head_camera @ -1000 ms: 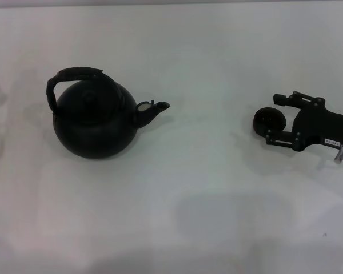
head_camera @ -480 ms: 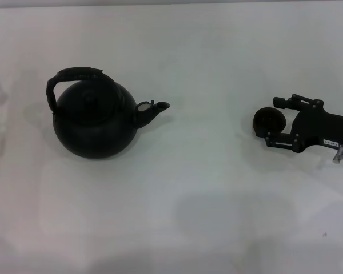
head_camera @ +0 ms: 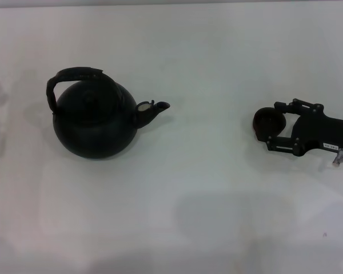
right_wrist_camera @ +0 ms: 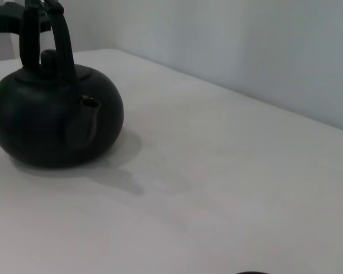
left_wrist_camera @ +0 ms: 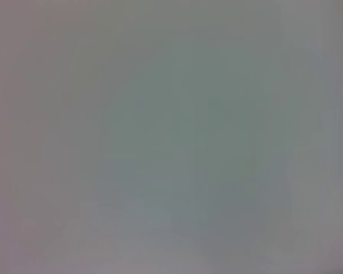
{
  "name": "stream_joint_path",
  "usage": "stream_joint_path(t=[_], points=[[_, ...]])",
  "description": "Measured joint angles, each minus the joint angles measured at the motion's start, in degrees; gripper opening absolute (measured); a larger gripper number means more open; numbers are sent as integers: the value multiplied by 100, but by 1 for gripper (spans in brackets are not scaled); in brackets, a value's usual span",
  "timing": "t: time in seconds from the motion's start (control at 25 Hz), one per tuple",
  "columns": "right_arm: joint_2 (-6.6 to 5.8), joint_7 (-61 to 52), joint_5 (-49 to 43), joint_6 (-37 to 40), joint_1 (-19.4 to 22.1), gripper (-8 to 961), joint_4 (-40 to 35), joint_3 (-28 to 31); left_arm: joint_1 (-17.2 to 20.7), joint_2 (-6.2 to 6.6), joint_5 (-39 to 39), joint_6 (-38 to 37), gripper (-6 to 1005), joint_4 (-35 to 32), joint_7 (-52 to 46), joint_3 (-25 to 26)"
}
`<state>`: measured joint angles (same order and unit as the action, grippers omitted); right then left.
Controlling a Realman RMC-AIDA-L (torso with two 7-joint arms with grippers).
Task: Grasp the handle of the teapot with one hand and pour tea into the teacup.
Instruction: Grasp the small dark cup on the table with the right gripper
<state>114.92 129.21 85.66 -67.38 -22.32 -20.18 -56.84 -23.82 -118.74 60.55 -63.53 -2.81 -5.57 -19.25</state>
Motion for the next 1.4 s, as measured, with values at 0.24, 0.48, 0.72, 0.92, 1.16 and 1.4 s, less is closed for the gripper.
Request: stream_joint_path(t=[0.24,0.48,0.72,0.92,1.16,1.4], points=[[11,43,-7,37,0,846,9,-29,0,0,0,5,50,12,2,0],[20,70,-7,144,0,844,14,-66,6,0,0,8,50,17,4,0],[32,77,22,296,-41,841,23,-239,1,0,0,24,50,13,4,0],[41,113,39,305,-62,792,23,-256,0,0,0,61,49,1,4,0],[40,155,69,266,-62,717,19,-229,0,0,0,62,49,-7,4,0],[35,157,193,-178,-64,705,-57,-201,2,0,-1,62,49,-10,4,0]])
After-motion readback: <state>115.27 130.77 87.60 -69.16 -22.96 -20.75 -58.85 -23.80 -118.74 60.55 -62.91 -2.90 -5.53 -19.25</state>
